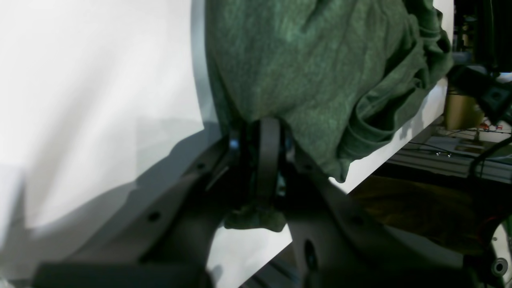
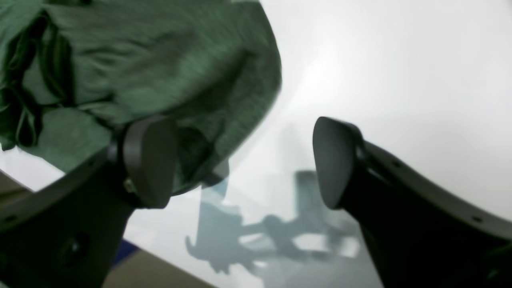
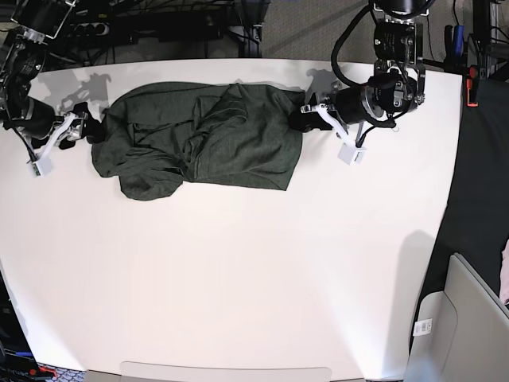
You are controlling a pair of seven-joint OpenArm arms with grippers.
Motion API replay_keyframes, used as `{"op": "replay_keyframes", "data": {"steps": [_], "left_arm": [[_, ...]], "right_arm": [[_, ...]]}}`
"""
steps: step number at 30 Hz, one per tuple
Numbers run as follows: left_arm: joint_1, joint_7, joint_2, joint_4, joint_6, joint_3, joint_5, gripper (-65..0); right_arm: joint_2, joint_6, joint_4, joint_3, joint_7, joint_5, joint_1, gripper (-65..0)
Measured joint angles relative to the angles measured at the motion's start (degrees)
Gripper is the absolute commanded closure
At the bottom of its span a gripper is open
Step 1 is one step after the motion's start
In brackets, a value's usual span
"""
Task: Fold the T-shirt properly
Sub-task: 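Release the shirt end and pull the right gripper back beside the shirt, then grasp the shirt end with the right gripper and fold it toward the left gripper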
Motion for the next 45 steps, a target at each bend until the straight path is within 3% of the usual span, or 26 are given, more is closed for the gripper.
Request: {"op": "replay_keyframes", "data": {"steps": [7, 11, 17, 22, 25, 31, 34, 39, 43, 45], "left_arm": [[0.1, 0.0, 0.0, 0.0, 0.0, 0.0, 0.0, -2.5], [0.1, 0.0, 0.0, 0.0, 0.0, 0.0, 0.0, -2.5], [0.2, 0.0, 0.0, 0.0, 0.0, 0.0, 0.0, -2.5], [0.6, 0.0, 0.0, 0.0, 0.0, 0.0, 0.0, -2.5], [0.8, 0.0, 0.0, 0.0, -0.1, 0.0, 0.0, -2.5], [0.8, 0.0, 0.0, 0.0, 0.0, 0.0, 0.0, -2.5], [0.8, 0.0, 0.0, 0.0, 0.0, 0.0, 0.0, -2.5], [0.8, 0.0, 0.0, 0.0, 0.0, 0.0, 0.0, -2.5], [0.8, 0.0, 0.2, 0.0, 0.0, 0.0, 0.0, -2.5], [0.8, 0.0, 0.2, 0.0, 0.0, 0.0, 0.0, -2.5]], "right_arm": [[-0.6, 0.0, -1.6, -0.1, 0.9, -1.0, 1.7, -48.3], [-3.3, 0.2, -1.5, 0.1, 1.8, -4.5, 3.0, -48.3], [-6.2, 0.4, -1.3, -0.3, 2.4, -4.7, 3.8, -48.2], [-6.8, 0.4, -1.3, -5.0, 2.2, -4.9, 5.0, -47.5], [-8.4, 0.4, -1.0, -6.4, 2.6, -4.4, 5.0, -39.2], [-9.0, 0.1, -1.1, -7.5, 1.5, -5.0, 4.6, -7.7], [-8.9, 0.1, -1.1, -7.5, 1.1, -3.5, 4.6, -7.1], [-9.1, 0.0, -1.3, -7.8, -1.6, 9.0, 4.9, -7.1], [-11.2, 0.0, -1.2, -13.7, -1.2, 16.0, 7.1, -7.1], [-12.9, 0.0, -0.1, -16.1, -1.4, 15.6, 7.5, -7.1]]}}
